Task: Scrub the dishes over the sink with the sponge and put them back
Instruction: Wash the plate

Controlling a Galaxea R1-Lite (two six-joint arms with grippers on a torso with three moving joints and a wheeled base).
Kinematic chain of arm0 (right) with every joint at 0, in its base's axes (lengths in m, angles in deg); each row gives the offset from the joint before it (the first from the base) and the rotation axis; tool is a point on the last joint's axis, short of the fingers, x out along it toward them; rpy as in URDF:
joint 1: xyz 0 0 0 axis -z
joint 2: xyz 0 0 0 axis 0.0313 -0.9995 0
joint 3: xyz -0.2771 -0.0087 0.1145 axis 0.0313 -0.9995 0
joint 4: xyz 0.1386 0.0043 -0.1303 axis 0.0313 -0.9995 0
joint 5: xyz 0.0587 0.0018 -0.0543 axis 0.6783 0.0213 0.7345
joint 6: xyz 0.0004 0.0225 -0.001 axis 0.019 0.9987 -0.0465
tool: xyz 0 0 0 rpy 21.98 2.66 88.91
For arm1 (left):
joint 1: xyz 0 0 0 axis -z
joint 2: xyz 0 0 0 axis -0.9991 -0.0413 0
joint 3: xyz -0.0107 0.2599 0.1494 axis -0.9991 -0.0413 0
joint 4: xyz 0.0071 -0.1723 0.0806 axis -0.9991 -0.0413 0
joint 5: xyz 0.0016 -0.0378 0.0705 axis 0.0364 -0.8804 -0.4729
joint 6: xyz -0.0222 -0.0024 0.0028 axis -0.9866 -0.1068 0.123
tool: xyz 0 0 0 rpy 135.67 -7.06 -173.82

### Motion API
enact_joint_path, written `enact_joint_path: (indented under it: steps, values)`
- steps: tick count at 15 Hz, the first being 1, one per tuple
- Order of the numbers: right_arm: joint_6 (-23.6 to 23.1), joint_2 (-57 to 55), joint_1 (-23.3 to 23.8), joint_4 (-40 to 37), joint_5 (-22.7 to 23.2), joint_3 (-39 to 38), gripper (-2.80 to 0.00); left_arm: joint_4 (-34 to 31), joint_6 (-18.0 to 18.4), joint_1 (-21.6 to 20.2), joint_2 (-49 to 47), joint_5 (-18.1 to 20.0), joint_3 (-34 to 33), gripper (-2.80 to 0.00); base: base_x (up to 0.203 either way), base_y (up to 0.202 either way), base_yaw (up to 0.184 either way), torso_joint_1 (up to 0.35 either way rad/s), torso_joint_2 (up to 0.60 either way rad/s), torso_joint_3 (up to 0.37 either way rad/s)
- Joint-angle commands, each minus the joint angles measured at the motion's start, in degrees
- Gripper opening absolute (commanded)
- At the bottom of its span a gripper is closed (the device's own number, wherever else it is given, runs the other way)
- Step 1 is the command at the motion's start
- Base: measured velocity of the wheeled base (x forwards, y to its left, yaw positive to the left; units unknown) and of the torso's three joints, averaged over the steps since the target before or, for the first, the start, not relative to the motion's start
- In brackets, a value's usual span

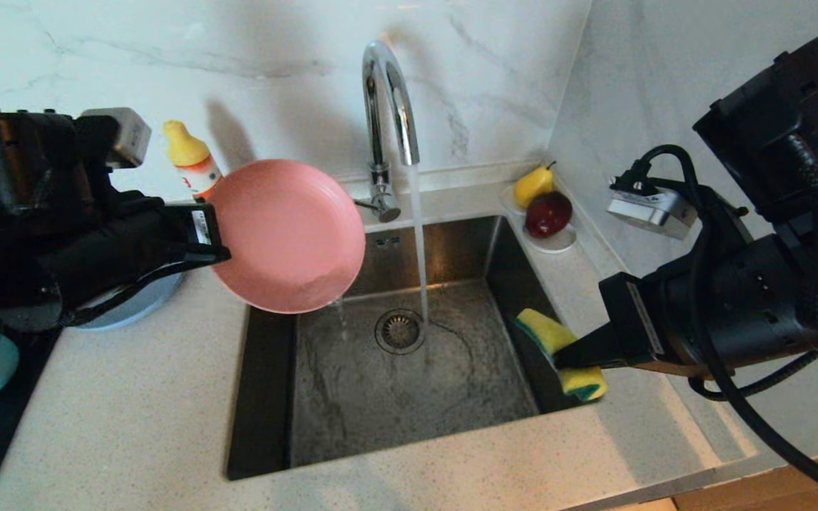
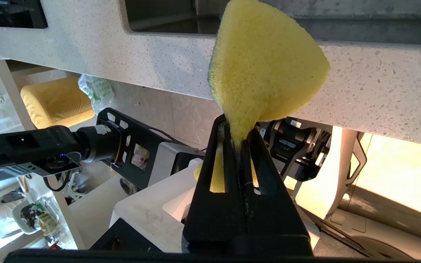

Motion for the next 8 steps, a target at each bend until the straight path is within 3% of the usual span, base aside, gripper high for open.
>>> enact_joint_path:
  steps: [1, 3, 8]
  values:
    - [0.18, 0.08, -0.06, -0.16, 0.08, 0.03, -2.8, 9.35, 1.0, -0.12, 1.81, 0.35, -3.87, -2.8, 0.0, 0.0, 0.0, 0.0, 0.0, 0.0]
    - [0.18, 0.05, -0.06, -0.16, 0.08, -0.07, -2.8, 12.84, 2.19, -0.12, 2.57, 2.08, -6.51, -2.8, 0.0, 0.0, 0.0, 0.0, 0.0, 0.0]
    - [0.18, 0.14, -0.06, -0.16, 0.17, -0.35, -2.8, 12.82, 1.97, -0.12, 3.04, 2.53, -7.93, -2.8, 0.0, 0.0, 0.0, 0.0, 0.0, 0.0]
